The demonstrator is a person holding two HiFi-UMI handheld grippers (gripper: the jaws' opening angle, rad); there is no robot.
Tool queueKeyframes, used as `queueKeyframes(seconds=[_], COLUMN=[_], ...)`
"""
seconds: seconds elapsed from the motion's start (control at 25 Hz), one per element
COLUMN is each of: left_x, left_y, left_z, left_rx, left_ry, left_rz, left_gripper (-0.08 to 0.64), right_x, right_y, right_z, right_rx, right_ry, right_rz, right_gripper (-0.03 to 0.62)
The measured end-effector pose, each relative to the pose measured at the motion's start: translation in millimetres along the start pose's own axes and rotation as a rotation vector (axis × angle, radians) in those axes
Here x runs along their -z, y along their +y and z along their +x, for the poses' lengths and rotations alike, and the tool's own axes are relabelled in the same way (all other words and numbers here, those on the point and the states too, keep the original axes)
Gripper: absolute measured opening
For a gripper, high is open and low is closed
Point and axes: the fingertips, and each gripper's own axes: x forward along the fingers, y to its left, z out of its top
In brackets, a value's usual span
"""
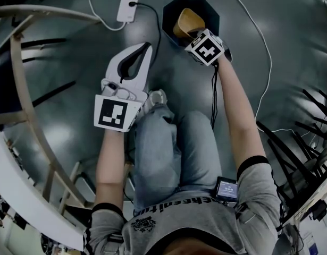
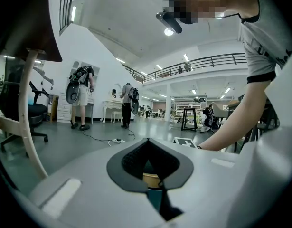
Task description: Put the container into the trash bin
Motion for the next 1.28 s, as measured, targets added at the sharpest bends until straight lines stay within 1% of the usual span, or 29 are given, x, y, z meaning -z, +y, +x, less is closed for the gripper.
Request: queueKeyframes(seconds=[0.08,0.12,0.44,0.48,0.6,0.68,0.8,0.96,1.12,1.28], left_x=[-1.3,-1.7,-12.6,-15.6,-26.0,-34.2,-48.2,-71.4,-100.8,-125.1], left_y=[0.3,0.4,-5.2,-6.1,-11.8,-14.9,-19.4,-27.3,-35.6,-47.1], left_z=[0.1,0.3,4.0,4.1,4.1,4.4,1.3,-4.4,-14.2,-24.5], left_rx=[0.0,0.001,0.019,0.019,0.028,0.032,0.034,0.035,0.029,0.032], left_ry=[0.003,0.006,0.028,0.03,0.036,0.041,0.05,0.054,0.041,0.057], left_rz=[-0.002,-0.003,-0.016,-0.019,-0.023,-0.026,-0.035,-0.026,-0.038,-0.039], left_gripper=[0.02,0.02,0.02,0.02,0.02,0.02,0.02,0.02,0.02,0.02], right_x=[-1.9,-3.2,-10.7,-12.5,-18.1,-21.6,-29.0,-41.3,-54.8,-66.7], right_y=[-3.3,-3.8,-3.9,-3.2,-0.7,1.9,9.3,20.3,36.8,55.7], right_z=[-3.4,-5.1,-23.4,-28.1,-48.0,-62.7,-88.5,-133.5,-186.0,-237.6], right_rx=[0.019,0.024,0.053,0.054,0.073,0.074,0.094,0.13,0.173,0.211], right_ry=[-0.014,-0.027,-0.113,-0.129,-0.194,-0.236,-0.309,-0.415,-0.509,-0.585], right_rz=[0.014,0.027,0.141,0.159,0.215,0.256,0.309,0.383,0.416,0.443], right_gripper=[0.113,0.117,0.119,0.111,0.005,0.003,0.002,0.002,0.002,0.003])
